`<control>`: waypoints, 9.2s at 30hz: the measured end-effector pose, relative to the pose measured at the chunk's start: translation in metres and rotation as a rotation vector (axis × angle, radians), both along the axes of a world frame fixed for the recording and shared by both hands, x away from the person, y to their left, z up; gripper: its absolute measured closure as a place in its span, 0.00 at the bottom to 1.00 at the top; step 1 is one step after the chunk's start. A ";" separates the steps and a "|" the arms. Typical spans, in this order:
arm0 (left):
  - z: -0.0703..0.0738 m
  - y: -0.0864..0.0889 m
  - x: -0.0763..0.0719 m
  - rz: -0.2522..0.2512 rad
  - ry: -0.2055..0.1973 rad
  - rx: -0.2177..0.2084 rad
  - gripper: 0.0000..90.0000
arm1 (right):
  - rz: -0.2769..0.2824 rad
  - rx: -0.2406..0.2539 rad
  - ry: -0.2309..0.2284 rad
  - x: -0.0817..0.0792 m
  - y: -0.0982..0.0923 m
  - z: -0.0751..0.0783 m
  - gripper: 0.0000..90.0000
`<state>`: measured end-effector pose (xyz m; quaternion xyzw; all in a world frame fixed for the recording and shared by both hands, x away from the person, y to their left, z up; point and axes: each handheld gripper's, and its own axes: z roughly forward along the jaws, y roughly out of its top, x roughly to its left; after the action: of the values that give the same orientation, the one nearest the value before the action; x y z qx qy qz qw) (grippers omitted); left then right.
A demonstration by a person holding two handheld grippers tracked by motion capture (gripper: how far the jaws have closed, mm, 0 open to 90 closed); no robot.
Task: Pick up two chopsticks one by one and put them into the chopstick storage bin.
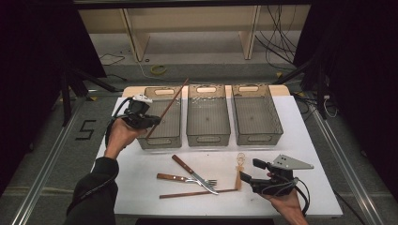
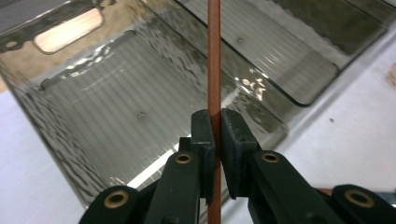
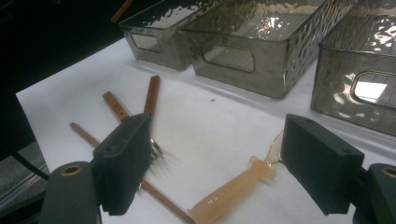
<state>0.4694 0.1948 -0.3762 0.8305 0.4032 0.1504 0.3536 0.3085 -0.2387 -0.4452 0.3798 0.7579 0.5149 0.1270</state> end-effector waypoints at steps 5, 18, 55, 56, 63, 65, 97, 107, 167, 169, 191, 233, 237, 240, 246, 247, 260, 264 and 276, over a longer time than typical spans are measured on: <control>0.000 0.008 0.011 0.038 0.004 -0.018 0.93 | 0.002 0.002 -0.001 0.000 0.000 0.000 0.28; -0.011 0.015 0.027 0.098 0.025 -0.021 0.93 | 0.004 0.002 0.000 0.000 0.000 0.000 0.28; -0.040 0.022 0.030 0.139 0.114 -0.025 0.65 | 0.006 0.003 0.003 0.000 0.001 0.000 0.28; -0.038 0.021 0.028 0.126 0.108 -0.029 0.63 | 0.006 0.003 0.004 0.000 0.001 0.000 0.28; -0.021 0.008 0.004 0.026 0.059 -0.057 0.43 | 0.006 0.009 0.006 0.000 0.000 0.000 0.28; -0.018 0.001 -0.006 -0.008 0.040 -0.062 0.38 | 0.006 0.011 0.006 0.000 0.000 0.000 0.28; -0.055 -0.074 -0.114 -0.424 0.146 0.154 0.24 | 0.013 0.011 0.001 -0.002 0.000 0.002 0.28; -0.072 -0.087 -0.122 -0.488 0.194 0.221 0.30 | 0.016 0.008 0.005 -0.001 0.001 0.001 0.28; -0.092 -0.115 -0.143 -0.720 0.211 0.471 0.91 | 0.028 0.004 0.014 0.000 0.002 0.000 0.28; -0.092 -0.115 -0.144 -0.731 0.214 0.468 0.92 | 0.028 0.005 0.013 0.000 0.002 0.001 0.28; -0.092 -0.117 -0.147 -0.750 0.223 0.486 0.92 | 0.024 0.009 0.013 -0.001 0.002 0.001 0.28; -0.039 -0.068 -0.121 -0.488 0.106 0.201 0.92 | -0.043 0.031 -0.021 -0.001 -0.006 0.004 0.28; -0.037 -0.064 -0.116 -0.458 0.093 0.183 0.92 | -0.037 0.029 -0.019 -0.001 -0.005 0.004 0.28; -0.034 -0.061 -0.112 -0.430 0.086 0.170 0.92 | -0.036 0.030 -0.017 0.000 -0.005 0.004 0.28; -0.025 -0.051 -0.100 -0.379 0.065 0.140 0.92 | -0.032 0.029 -0.018 0.000 -0.004 0.003 0.28; -0.022 -0.049 -0.098 -0.366 0.058 0.133 0.92 | -0.031 0.029 -0.020 0.000 -0.004 0.003 0.28; -0.002 -0.020 -0.061 -0.212 0.018 0.057 0.92 | -0.025 0.026 -0.011 0.000 -0.003 0.002 0.28; 0.000 -0.015 -0.050 -0.170 0.008 0.048 0.92 | -0.024 0.025 -0.010 0.000 -0.003 0.002 0.28; 0.007 -0.003 -0.022 -0.097 0.007 0.040 0.92 | -0.020 0.021 -0.003 0.001 -0.003 0.001 0.29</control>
<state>0.4470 0.1914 -0.3691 0.8565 0.3607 0.1380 0.3425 0.3096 -0.2414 -0.4439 0.3879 0.7484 0.5223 0.1293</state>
